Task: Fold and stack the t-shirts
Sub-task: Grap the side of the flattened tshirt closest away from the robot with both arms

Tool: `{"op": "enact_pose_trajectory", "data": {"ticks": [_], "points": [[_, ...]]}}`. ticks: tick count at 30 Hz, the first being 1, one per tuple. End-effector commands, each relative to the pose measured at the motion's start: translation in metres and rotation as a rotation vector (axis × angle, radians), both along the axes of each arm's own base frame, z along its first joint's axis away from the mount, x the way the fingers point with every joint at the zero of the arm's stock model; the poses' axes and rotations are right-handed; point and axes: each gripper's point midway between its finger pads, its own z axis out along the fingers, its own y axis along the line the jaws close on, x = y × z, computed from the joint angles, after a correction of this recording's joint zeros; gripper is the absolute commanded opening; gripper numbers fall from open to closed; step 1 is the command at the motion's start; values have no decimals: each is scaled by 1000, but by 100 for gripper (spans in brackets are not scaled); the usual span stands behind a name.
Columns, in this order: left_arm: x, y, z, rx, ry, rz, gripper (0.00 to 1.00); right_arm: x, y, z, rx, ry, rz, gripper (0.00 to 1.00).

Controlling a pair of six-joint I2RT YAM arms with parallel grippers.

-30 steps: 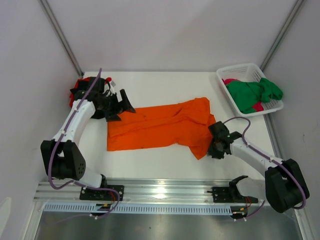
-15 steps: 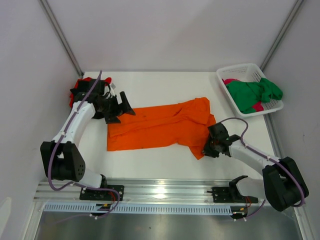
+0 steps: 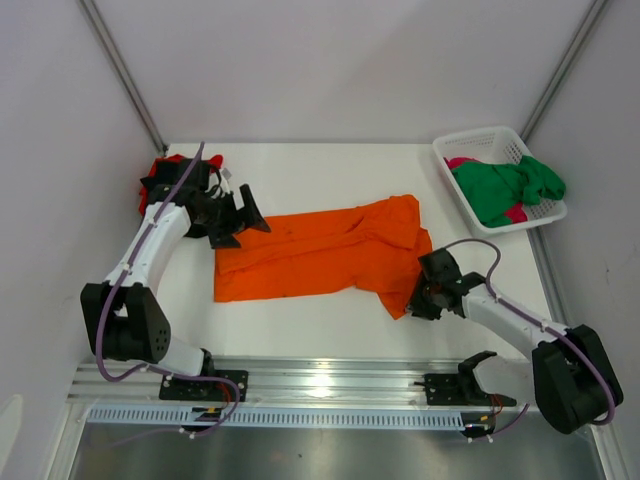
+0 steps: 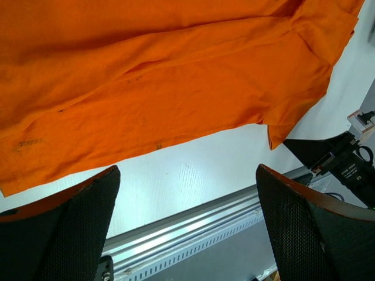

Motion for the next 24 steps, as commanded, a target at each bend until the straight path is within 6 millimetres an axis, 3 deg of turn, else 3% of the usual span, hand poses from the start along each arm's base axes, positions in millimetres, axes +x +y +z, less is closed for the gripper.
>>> {"op": "enact_pose_trajectory", "data": {"ticks": [1, 16, 24], "points": [[2, 0, 19, 13, -74, -15, 99, -8, -6, 8, -5, 4, -12, 31], [-3, 3, 23, 30, -87, -18, 99, -10, -2, -4, 7, 27, -21, 31], [-1, 0, 21, 10, -83, -23, 99, -7, 11, -10, 82, -2, -15, 31]]}}
